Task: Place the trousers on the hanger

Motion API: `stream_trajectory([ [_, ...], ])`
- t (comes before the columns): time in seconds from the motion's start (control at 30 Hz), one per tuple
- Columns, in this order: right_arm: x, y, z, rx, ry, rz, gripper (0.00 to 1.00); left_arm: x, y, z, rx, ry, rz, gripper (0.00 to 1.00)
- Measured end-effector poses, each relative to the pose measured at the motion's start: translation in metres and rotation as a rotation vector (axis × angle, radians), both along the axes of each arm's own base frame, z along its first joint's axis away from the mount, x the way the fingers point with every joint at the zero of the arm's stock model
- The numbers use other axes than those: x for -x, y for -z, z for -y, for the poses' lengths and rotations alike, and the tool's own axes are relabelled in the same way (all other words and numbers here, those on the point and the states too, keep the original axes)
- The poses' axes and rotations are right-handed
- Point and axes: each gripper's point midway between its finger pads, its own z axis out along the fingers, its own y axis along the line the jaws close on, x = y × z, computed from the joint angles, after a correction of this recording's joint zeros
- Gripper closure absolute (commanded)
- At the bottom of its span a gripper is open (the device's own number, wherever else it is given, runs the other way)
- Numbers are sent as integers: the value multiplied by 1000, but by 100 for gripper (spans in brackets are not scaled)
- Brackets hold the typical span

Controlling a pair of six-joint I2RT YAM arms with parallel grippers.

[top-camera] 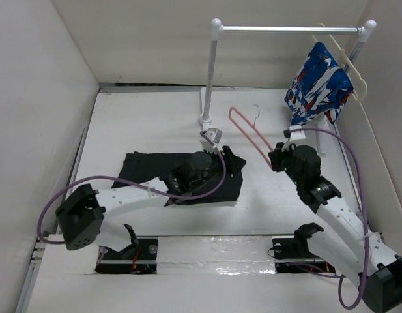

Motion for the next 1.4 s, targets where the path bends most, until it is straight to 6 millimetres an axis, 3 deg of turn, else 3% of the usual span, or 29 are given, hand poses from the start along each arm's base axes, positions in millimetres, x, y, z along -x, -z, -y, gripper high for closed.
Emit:
stream_trajectory([
  [0.1,20,39,-10,0,-10,-68,100,-2,19,20,-9,9,-41,58],
  [0.2,32,56,-10,2,12,-93,100,-5,38,37,-18,12,-85,58],
  [0.47,42,48,-13,-33,38,-45,100,-23,51,81,7,9,-138,56],
  [0.67,51,66,-14,-26,34,-66,100,-34,58,96,18,-16,-155,52],
  [0.9,53,65,-11,-37,54,-52,100,-44,71,113,4,-27,-168,53],
  [1.1,54,66,-11,-37,54,-56,100,-46,81,119,-3,-31,-190,62],
  [1.2,56,67,-14,-37,44,-56,100,-46,80,123,7,-30,-197,79],
  [1.23,57,69,-14,-34,42,-61,92,-45,79,124,18,-29,-204,93],
  [1.27,58,71,-15,-32,41,-71,85,-44,77,126,37,-29,-214,99],
  [1.4,64,79,-17,-30,28,-100,61,-33,64,136,81,7,-209,100],
])
